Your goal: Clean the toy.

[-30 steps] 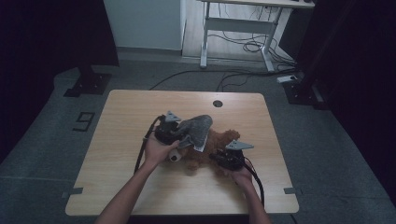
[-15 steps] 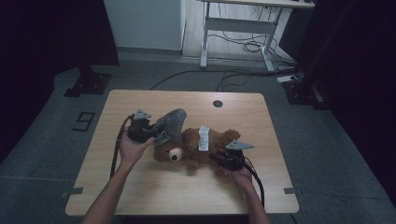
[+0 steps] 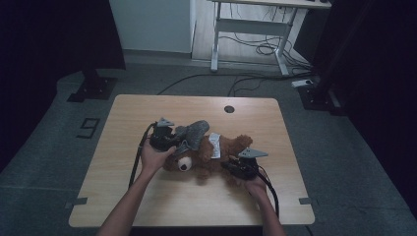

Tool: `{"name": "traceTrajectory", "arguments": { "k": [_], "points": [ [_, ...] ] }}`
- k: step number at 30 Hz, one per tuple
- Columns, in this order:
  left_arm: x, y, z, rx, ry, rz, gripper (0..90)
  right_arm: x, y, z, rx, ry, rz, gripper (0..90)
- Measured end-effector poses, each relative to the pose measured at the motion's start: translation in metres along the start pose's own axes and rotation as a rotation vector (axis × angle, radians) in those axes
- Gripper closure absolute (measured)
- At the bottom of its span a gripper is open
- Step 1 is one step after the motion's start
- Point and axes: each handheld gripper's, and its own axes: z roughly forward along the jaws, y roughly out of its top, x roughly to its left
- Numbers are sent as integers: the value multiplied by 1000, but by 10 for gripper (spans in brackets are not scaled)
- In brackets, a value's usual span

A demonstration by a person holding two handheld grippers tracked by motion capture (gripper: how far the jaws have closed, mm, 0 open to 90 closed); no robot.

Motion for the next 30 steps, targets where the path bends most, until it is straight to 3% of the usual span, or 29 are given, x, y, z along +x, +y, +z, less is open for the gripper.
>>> {"name": "traceTrajectory", "arguments": {
  "k": [3,6,11,15,19,23,26,30],
  "points": [
    [-6,-8,0,1,6,32,803,1,2,-7,4,4,7,616],
    [-10,-14,-3,-11,8,31,806,1,6,-21,-16,-46,9,494],
    [-20,-26,-6,-37,16,78,809,-1,21,-53,-116,-94,38,379],
    [-25,-35,-12,-49,-1,80,810,2,43,-77,-195,-120,14,318],
    [-30,-43,-18,-58,-12,79,812,-2,68,-80,-174,-125,-9,293],
    [-31,-51,-23,-72,-34,68,812,-9,86,-65,-88,-92,-6,245],
    [-32,-55,-26,-77,-52,59,812,-11,94,-58,-65,-88,-13,227],
    [-34,-61,-29,-83,-70,53,812,-7,94,-49,-22,-33,-15,212]
  ]
}}
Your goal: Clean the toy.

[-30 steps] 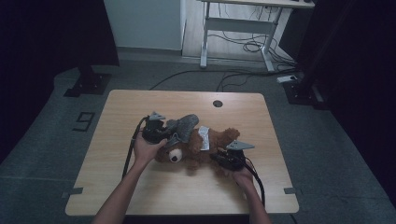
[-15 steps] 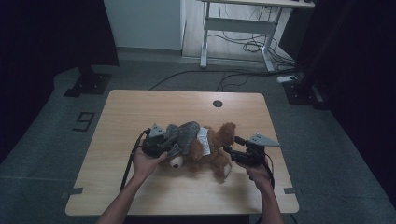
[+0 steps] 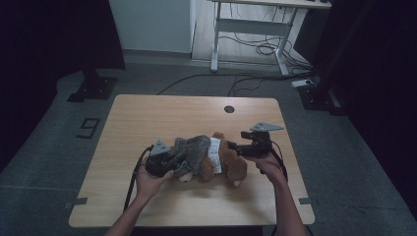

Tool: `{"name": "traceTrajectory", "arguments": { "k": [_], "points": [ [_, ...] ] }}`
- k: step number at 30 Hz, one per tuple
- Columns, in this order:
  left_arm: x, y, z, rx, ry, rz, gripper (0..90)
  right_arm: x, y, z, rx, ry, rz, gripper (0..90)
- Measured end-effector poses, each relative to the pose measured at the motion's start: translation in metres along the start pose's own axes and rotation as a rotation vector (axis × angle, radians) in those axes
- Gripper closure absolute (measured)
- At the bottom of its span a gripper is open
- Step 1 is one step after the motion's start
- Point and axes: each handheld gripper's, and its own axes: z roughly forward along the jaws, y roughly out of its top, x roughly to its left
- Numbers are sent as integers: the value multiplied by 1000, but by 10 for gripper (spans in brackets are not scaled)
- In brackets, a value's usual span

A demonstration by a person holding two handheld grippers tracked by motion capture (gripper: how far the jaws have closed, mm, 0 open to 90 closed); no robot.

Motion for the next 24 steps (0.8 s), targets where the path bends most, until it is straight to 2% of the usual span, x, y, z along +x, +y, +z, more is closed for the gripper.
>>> {"name": "traceTrajectory", "arguments": {
  "k": [7,9,12,15,17,20,24],
  "points": [
    [-3,-9,-6,3,-27,-6,811,12,-38,27,94,111,43,166],
    [-3,-10,-6,9,-37,-16,810,14,-47,33,113,126,49,171],
    [-6,-10,-6,16,-35,-9,810,18,-57,40,151,151,37,230],
    [-7,-12,-7,11,-38,-10,810,21,-60,41,147,159,47,370],
    [-6,-14,-7,1,-42,-16,810,22,-62,40,133,147,37,461],
    [-6,-12,-5,-13,-40,-19,809,24,-64,39,95,116,32,539],
    [-4,0,1,-21,-18,-10,809,26,-58,40,57,24,-14,587]
  ]
}}
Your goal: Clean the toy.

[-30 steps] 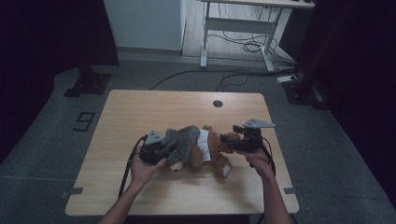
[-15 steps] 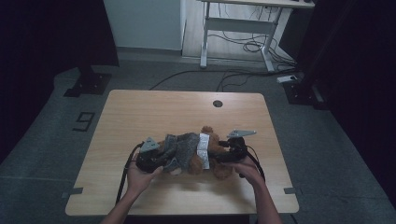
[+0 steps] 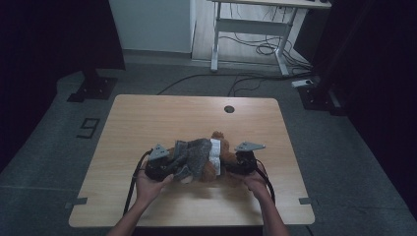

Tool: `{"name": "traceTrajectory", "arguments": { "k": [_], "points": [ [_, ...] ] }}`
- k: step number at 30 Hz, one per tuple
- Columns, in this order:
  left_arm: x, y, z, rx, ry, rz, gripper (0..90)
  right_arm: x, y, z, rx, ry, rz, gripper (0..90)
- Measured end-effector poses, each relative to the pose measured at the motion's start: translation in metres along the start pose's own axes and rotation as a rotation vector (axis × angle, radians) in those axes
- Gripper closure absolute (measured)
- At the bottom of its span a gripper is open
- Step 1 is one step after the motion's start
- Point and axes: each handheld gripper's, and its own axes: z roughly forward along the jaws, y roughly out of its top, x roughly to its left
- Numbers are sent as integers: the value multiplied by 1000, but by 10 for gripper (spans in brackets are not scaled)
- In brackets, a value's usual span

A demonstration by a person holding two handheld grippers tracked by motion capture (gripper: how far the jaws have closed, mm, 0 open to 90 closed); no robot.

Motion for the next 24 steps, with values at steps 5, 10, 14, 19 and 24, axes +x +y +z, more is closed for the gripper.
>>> {"name": "traceTrajectory", "arguments": {
  "k": [5,10,14,19,24],
  "points": [
    [11,25,22,-1,33,-7,807,-14,14,9,-60,-120,-8,609],
    [19,33,39,-2,38,-35,807,-29,15,12,-92,-153,3,598],
    [16,21,31,-7,29,-17,807,-27,-1,5,-117,-114,-12,569],
    [24,11,13,-28,30,-56,806,-16,-25,-2,-125,-59,-32,569],
    [44,9,-5,-35,105,-82,806,-15,-35,-6,-116,-44,-26,570]
  ]
}}
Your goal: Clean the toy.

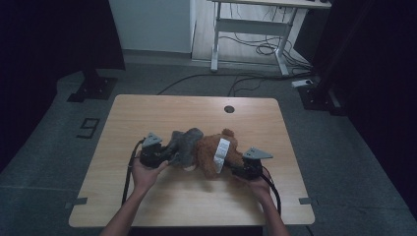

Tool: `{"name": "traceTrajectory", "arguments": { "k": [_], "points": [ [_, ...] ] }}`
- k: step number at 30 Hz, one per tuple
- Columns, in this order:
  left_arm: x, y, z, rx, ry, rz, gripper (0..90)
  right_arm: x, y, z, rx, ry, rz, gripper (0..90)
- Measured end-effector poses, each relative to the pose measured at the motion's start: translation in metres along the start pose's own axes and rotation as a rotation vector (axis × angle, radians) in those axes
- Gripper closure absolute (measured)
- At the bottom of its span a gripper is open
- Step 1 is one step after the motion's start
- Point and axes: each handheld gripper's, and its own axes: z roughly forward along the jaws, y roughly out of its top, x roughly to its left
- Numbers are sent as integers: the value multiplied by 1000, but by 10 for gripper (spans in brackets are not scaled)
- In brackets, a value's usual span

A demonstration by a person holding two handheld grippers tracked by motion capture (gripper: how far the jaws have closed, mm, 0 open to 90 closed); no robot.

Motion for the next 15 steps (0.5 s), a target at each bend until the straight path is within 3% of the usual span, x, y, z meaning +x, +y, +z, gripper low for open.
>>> {"name": "traceTrajectory", "arguments": {
  "k": [4,8,12,15],
  "points": [
    [22,-11,0,54,37,-41,805,-2,-4,0,-6,11,9,569],
    [34,-27,6,109,67,-66,805,-3,-5,0,-5,14,10,569],
    [35,-29,5,104,54,-85,805,-3,-5,0,-5,13,14,569],
    [32,-16,-2,78,55,-66,806,-3,-5,-1,-3,13,13,569]
  ]
}}
